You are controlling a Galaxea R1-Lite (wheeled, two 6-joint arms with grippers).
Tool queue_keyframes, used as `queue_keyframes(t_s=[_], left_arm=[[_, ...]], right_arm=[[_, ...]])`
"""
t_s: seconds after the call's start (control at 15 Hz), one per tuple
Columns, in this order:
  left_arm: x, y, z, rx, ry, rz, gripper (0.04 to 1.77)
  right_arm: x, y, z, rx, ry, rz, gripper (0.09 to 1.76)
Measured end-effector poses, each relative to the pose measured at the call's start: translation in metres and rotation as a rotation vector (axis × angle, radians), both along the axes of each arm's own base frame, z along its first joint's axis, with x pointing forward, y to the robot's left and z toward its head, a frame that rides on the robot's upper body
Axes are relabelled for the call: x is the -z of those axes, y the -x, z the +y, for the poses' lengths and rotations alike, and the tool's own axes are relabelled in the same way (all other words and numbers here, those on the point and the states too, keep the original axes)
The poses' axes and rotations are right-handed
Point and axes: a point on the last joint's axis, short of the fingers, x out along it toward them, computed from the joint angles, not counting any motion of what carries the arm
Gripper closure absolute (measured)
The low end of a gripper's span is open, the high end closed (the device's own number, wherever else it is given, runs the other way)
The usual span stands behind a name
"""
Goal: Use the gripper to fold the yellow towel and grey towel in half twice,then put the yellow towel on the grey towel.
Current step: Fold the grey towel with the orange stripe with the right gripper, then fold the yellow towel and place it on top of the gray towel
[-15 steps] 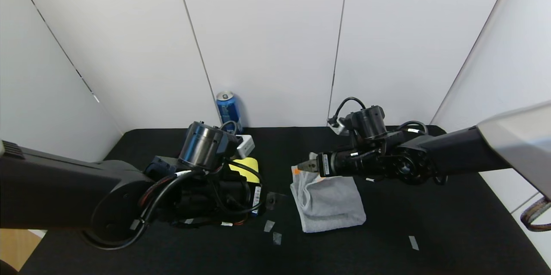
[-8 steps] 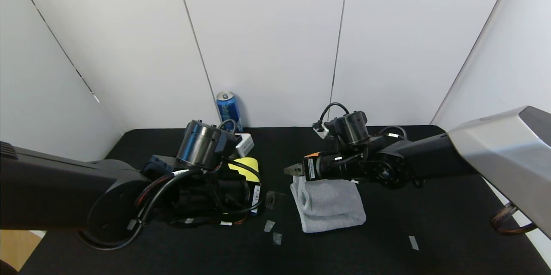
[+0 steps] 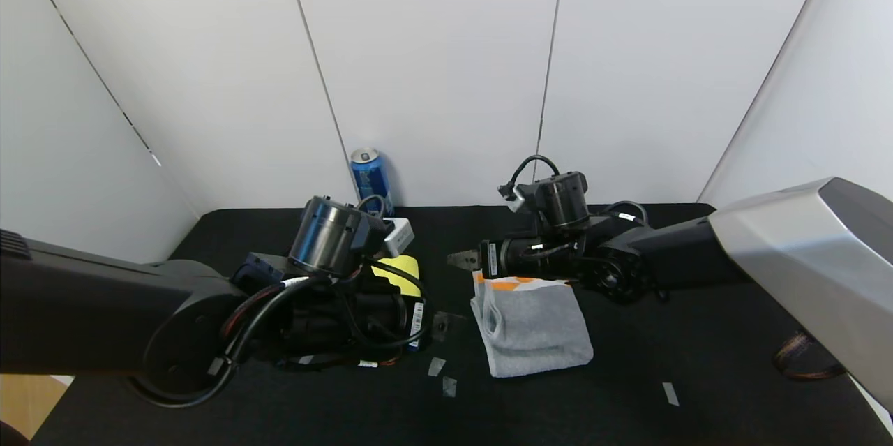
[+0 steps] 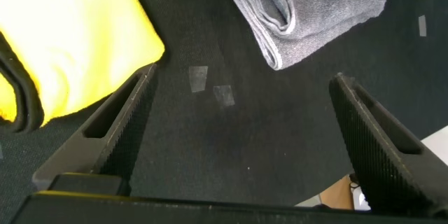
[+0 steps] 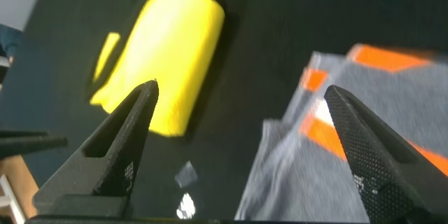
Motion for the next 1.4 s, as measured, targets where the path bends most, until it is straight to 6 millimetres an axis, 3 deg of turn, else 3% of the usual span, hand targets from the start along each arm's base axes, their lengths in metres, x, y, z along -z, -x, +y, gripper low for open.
queue_keyframes(t_s=[0.27, 0.6, 1.0, 1.4], left_arm=[[0.000, 0.000, 0.000, -0.001, 0.001, -0.001, 0.09], [-0.006, -0.010, 0.015, -0.054, 0.008, -0.020, 0.09], [-0.011, -0.036, 0.070, -0.198, 0.015, -0.040, 0.09], [0.003, -0.043, 0.143, -0.232, 0.167, 0.064, 0.09]], right_arm=[[0.004, -0.001, 0.002, -0.001, -0.003, 0.001, 0.14], [-0.009, 0.017, 0.021, -0.041, -0.039, 0.011, 0.14], [-0.004, 0.031, 0.041, -0.096, -0.038, 0.018, 0.14], [0.018, 0.041, 0.068, -0.154, -0.020, 0.041, 0.14]])
